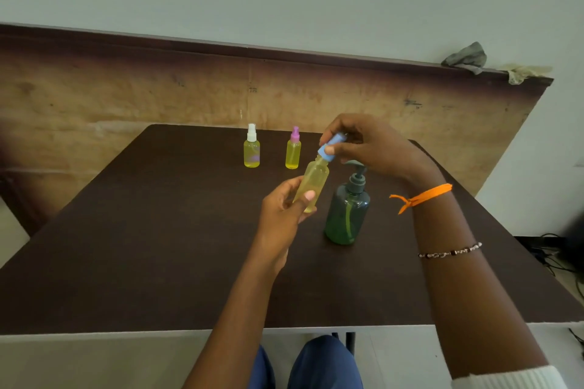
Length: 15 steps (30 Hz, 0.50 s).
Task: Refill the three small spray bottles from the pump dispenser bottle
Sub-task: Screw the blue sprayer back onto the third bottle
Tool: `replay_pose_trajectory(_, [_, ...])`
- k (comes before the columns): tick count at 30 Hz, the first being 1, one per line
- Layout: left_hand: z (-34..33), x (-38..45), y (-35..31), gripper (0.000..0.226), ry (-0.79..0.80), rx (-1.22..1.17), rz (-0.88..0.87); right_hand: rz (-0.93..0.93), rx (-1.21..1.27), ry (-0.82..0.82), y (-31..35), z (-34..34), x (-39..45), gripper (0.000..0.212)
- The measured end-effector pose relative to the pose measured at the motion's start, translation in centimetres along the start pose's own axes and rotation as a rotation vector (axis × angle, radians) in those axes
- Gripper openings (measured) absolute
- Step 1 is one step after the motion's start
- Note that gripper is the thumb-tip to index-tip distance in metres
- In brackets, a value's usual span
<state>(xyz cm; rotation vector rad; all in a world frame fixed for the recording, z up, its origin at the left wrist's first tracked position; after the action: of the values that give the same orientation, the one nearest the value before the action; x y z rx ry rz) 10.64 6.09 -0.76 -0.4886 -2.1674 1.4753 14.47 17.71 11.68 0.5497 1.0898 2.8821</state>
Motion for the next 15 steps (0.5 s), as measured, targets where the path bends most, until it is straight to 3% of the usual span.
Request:
replay_pose_trajectory(5, [0.0,-0.3,-0.2,0.019,0.042,-0.045,0.016,0.057,-0.171,0.254,1.2,0.1,1.2,0.030])
replay_pose_trajectory(9, [-0.1,-0.3,-0.8,0.019,0.036,-0.050,0.004,0.057,-0.237,0.309,1.9,0.0,2.2,0.028])
replay_pose_trajectory(13, [0.3,-0.3,-1.6,0.019,0.002,-0.018,-0.038,-0.025,-0.272,0.357,1.6,-0.6,2.9,0.008])
replay_pose_trajectory(15, [0.4,-0.3,-1.8,0.018,0.006,-0.029,-0.039,-0.056,-0.287,0.342,1.3,-0.9,3.1,0.013])
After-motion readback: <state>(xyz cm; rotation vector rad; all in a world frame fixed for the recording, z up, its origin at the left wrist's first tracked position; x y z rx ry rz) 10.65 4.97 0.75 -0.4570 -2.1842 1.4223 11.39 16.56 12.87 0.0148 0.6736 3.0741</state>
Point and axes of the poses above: each hand's wrist, its own x-axis towards the middle knuckle, its own z-axis out of the back of the hand, y = z × x, the point moved 7 cm from there along x, towards the middle knuckle, and after that the axes turned 1 degree about -y, right-handed, at the moved point
